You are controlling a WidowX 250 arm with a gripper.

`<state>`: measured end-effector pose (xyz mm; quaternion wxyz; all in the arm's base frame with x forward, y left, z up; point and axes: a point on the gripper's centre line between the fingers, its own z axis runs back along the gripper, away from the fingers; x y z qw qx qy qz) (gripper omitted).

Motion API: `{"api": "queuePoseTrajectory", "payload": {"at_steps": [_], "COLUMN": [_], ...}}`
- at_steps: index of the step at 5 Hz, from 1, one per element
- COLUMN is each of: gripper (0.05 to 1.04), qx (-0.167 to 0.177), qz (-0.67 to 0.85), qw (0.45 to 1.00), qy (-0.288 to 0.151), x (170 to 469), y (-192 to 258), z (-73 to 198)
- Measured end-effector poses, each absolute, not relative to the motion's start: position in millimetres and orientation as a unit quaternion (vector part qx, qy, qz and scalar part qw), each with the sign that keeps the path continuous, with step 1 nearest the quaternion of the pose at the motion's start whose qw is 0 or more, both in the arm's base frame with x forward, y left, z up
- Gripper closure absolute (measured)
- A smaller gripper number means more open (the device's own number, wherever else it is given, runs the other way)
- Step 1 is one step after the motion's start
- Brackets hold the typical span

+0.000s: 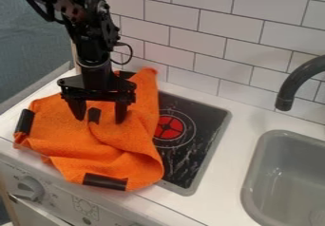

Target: Fold the cloth from right to left

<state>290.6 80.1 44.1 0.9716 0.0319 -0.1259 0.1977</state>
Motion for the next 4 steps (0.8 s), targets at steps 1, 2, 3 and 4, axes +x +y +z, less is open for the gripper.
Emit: {"api": "queuePoseTrajectory", "payload": {"at_steps": [1,2,3,4], "gripper": [0.085,0.085,0.085,0.085], "qx": [0.065,0.046,0.047,0.047], "qz": [0.228,0.248,0.261,0.263], "qw": [0.964,0.955,0.948,0.947], "qy": [-0.121,-0.155,-0.176,-0.18], "x": [293,295,293,294], "y": [81,75,75,75], "z": [63,87,110,112]}}
